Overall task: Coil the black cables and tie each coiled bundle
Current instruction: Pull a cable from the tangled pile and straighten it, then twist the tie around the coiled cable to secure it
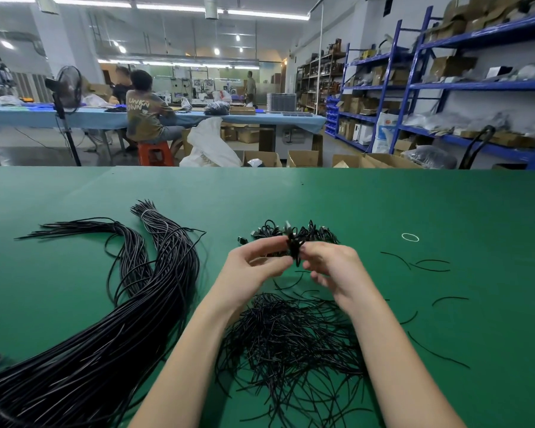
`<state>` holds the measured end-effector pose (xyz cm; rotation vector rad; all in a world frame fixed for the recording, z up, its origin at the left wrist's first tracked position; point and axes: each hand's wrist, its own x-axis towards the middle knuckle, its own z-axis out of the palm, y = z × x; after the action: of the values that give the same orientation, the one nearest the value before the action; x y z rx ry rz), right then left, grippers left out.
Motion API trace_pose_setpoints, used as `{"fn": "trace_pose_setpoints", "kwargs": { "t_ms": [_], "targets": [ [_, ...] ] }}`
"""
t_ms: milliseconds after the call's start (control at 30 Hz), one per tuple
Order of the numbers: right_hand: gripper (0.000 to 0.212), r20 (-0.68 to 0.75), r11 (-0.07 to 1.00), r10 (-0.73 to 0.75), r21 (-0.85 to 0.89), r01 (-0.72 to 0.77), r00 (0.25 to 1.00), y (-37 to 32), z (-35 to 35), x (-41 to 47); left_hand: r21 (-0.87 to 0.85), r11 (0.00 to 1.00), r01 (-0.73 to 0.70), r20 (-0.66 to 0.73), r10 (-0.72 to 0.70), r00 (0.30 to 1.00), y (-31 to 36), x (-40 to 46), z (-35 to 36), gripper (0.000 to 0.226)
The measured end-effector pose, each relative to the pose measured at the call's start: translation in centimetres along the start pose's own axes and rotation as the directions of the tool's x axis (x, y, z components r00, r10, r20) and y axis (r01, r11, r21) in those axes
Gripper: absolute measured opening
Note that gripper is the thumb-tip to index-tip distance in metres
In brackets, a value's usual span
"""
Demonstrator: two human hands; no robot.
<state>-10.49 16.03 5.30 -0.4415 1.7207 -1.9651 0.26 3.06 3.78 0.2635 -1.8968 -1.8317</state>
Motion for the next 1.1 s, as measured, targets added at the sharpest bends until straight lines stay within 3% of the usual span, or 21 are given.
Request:
{"fn": "trace_pose_setpoints", "kwargs": {
  "t_ms": [67, 133, 267, 367, 667, 767, 833, 900, 967, 1033, 1100],
  "targets": [
    [0.004, 0.076, 0.989, 0.135, 0.047, -0.138, 0.988, -0.1, 0.2, -0.1, 0.069, 0.997, -0.045, -0.038, 0.047, 0.998, 0.1, 0.1, 0.4, 0.018],
    [0.009, 0.147, 0.99, 0.138, -0.005, -0.139, 0.979, -0.2, 0.2, -0.1, 0.025, 0.999, -0.023, -0.107, 0.025, 0.994, 0.1, 0.2, 0.3, 0.009],
    [0.013, 0.205, 0.948, -0.13, -0.26, 0.182, 0.97, -1.0, -0.6, -0.4, -0.12, 0.988, 0.093, -0.118, -0.107, 0.987, 0.2, 0.2, 0.0, 0.02],
    [0.015, 0.301, 0.868, -0.284, -0.322, 0.378, 0.91, -1.1, -1.2, -0.5, -0.212, 0.964, 0.161, -0.048, -0.175, 0.983, 0.5, 0.1, 0.0, 0.023],
    [0.01, 0.232, 0.755, -0.421, -0.445, 0.48, 0.877, -0.5, -0.5, -0.2, -0.219, 0.967, 0.131, 0.008, -0.132, 0.991, 0.5, 0.2, -0.3, 0.034],
    [0.013, 0.134, 0.876, -0.27, -0.376, 0.301, 0.953, -0.5, -0.1, 0.0, -0.052, 0.998, 0.02, -0.034, -0.021, 0.999, 0.4, 0.0, -0.3, 0.018],
    [0.01, 0.103, 0.983, 0.017, -0.185, 0.003, 0.995, -0.2, -0.2, 0.0, 0.18, 0.979, -0.097, -0.058, 0.109, 0.992, 0.3, 0.0, -0.2, 0.01],
    [0.006, 0.194, 0.951, 0.282, 0.074, -0.301, 0.94, 0.3, -0.4, 0.0, 0.366, 0.908, -0.203, -0.053, 0.238, 0.97, 0.0, 0.0, 0.2, 0.009],
    [0.003, 0.277, 0.896, 0.333, 0.206, -0.394, 0.901, 0.7, -0.4, -0.1, 0.422, 0.88, -0.218, -0.067, 0.271, 0.96, -0.1, 0.2, 0.1, 0.006],
    [0.004, 0.232, 0.977, 0.205, 0.014, -0.214, 0.951, 0.7, 0.0, -0.1, 0.308, 0.943, -0.128, -0.096, 0.164, 0.982, -0.2, 0.2, -0.2, 0.011],
    [0.006, 0.158, 0.958, -0.052, -0.272, 0.094, 0.986, 0.2, 0.0, -0.1, 0.015, 1.0, 0.019, -0.113, -0.017, 0.993, -0.3, 0.1, -0.4, 0.01]
  ]
}}
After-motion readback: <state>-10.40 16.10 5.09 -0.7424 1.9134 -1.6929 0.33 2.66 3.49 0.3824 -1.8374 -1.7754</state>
